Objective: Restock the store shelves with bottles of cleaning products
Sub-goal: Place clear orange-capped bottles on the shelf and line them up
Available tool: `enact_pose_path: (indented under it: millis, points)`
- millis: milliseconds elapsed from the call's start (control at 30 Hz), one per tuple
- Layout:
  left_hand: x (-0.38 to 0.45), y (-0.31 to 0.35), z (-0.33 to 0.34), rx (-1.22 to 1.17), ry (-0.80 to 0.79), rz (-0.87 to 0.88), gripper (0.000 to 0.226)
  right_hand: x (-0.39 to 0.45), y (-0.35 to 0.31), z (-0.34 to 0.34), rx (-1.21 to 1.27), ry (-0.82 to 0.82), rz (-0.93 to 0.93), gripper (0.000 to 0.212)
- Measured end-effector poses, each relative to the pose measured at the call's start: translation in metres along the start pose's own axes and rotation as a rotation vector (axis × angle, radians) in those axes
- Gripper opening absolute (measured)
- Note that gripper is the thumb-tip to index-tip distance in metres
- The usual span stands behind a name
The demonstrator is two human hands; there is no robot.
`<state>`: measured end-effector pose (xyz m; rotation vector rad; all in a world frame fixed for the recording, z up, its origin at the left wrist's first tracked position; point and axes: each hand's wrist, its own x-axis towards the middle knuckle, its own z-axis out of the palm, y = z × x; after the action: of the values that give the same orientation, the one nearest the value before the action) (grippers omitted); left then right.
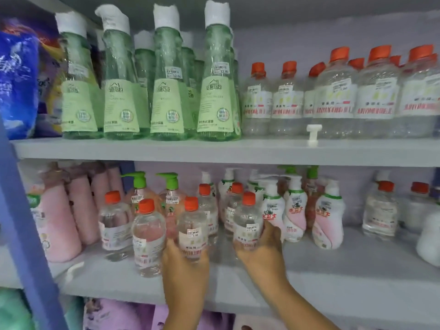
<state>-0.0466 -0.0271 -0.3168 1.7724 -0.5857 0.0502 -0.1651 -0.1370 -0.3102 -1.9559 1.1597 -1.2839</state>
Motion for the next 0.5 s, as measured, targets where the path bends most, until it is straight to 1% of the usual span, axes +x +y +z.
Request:
enact_pose_path:
  millis: [67, 133, 233, 300, 400, 500]
  points:
    - [0.005, -0.005, -0.003, 0.015, -0.049, 0.017, 0.072, 0.000, -0.001, -0.007, 0.009, -0.066, 0.053, 0.082]
    - [0.007, -0.010, -0.007, -0.031, -0.126, 0.025, 0.075, -0.004, -0.004, -0.017, 0.043, -0.150, 0.112, 0.076]
    - [0.009, -0.006, -0.012, -0.178, -0.259, 0.058, 0.085, -0.011, -0.009, -0.035, 0.196, -0.255, 0.120, 0.081]
    - [0.011, 0.002, -0.012, -0.163, -0.300, 0.112, 0.095, -0.013, -0.016, -0.044, 0.277, -0.352, 0.111, 0.077]
    - [0.009, 0.012, -0.012, -0.060, -0.272, 0.149, 0.088, -0.011, -0.022, -0.049, 0.260, -0.346, 0.111, 0.064]
    - [-0.002, 0.018, -0.018, -0.066, -0.288, 0.114, 0.082, -0.018, -0.021, -0.059, 0.221, -0.325, 0.111, 0.055]
